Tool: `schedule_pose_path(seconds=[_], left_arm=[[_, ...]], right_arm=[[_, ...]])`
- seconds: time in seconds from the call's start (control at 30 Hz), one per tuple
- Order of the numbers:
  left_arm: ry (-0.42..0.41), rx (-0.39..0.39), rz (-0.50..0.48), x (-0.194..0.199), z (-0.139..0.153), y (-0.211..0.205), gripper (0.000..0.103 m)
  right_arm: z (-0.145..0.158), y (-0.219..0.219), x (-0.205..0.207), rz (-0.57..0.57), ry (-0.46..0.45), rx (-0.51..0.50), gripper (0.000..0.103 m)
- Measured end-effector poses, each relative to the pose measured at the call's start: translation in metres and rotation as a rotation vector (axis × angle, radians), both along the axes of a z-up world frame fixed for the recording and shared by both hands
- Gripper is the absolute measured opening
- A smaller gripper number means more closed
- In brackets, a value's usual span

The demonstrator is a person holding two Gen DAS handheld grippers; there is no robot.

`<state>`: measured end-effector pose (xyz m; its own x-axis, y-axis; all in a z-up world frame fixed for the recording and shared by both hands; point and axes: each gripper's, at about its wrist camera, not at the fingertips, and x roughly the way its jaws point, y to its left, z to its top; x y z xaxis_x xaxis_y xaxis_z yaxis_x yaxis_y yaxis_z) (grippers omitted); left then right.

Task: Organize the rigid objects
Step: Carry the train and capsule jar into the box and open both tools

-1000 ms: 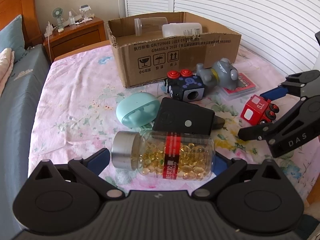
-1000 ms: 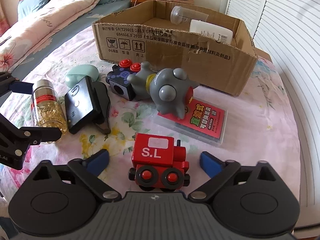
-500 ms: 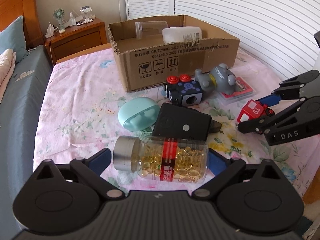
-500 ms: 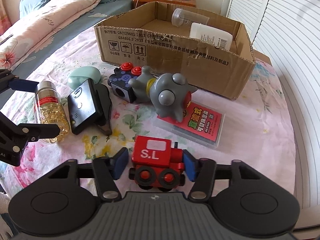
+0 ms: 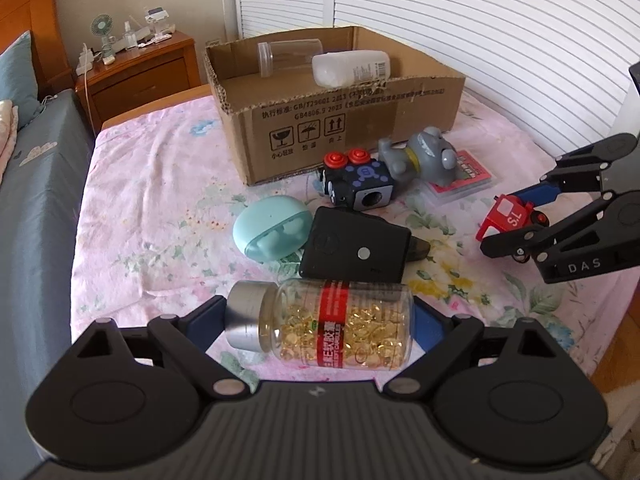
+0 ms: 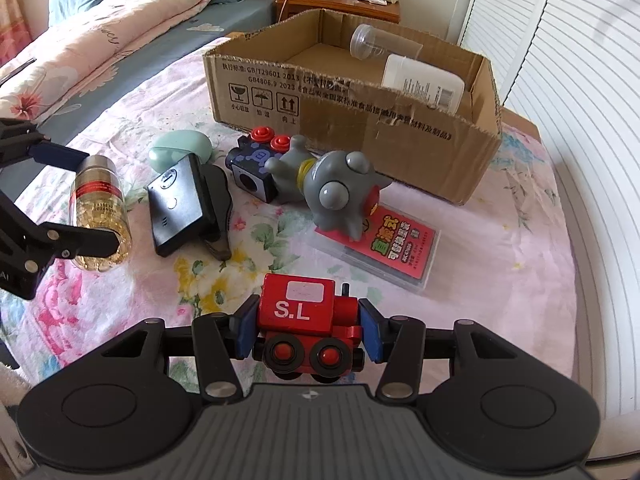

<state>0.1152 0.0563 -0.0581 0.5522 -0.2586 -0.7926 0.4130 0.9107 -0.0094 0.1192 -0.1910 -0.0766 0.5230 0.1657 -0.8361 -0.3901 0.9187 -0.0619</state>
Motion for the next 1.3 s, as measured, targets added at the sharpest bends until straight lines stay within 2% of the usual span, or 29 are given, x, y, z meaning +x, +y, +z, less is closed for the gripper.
schedule_pose_path(seconds=[0.13, 0.3, 0.5, 0.73, 1.03, 1.07, 1.13, 1.3], left_arm=[[0.000, -0.005, -0.028, 0.004, 0.014, 0.002, 0.093], [-0.040, 0.006, -0.059, 0.021, 0.041, 0.000, 0.093], [-0.103, -0.004, -0.070, 0.059, 0.070, -0.007, 0.093], [-0.158, 0.003, -0.047, 0.117, 0.088, -0.024, 0.093], [-0.144, 0.003, 0.002, 0.180, 0.090, -0.043, 0.093], [-0.139, 0.010, 0.008, 0.185, 0.088, -0.045, 0.093], [-0.136, 0.019, 0.011, 0.191, 0.085, -0.048, 0.093], [-0.121, 0.024, 0.006, 0.205, 0.079, -0.054, 0.093]], right_arm=[[0.013, -0.002, -0.003, 0.021, -0.013, -0.002, 0.056], [0.039, -0.006, 0.003, 0.048, -0.044, 0.014, 0.056], [0.076, -0.012, 0.019, 0.062, -0.140, 0.020, 0.056], [0.104, -0.018, 0.068, 0.046, -0.215, 0.034, 0.056], [0.102, -0.024, 0.140, 0.011, -0.224, 0.019, 0.056], [0.100, -0.025, 0.145, 0.001, -0.222, 0.015, 0.057], [0.094, -0.029, 0.153, -0.029, -0.201, 0.028, 0.077], [0.089, -0.035, 0.140, -0.043, -0.199, 0.090, 0.098]])
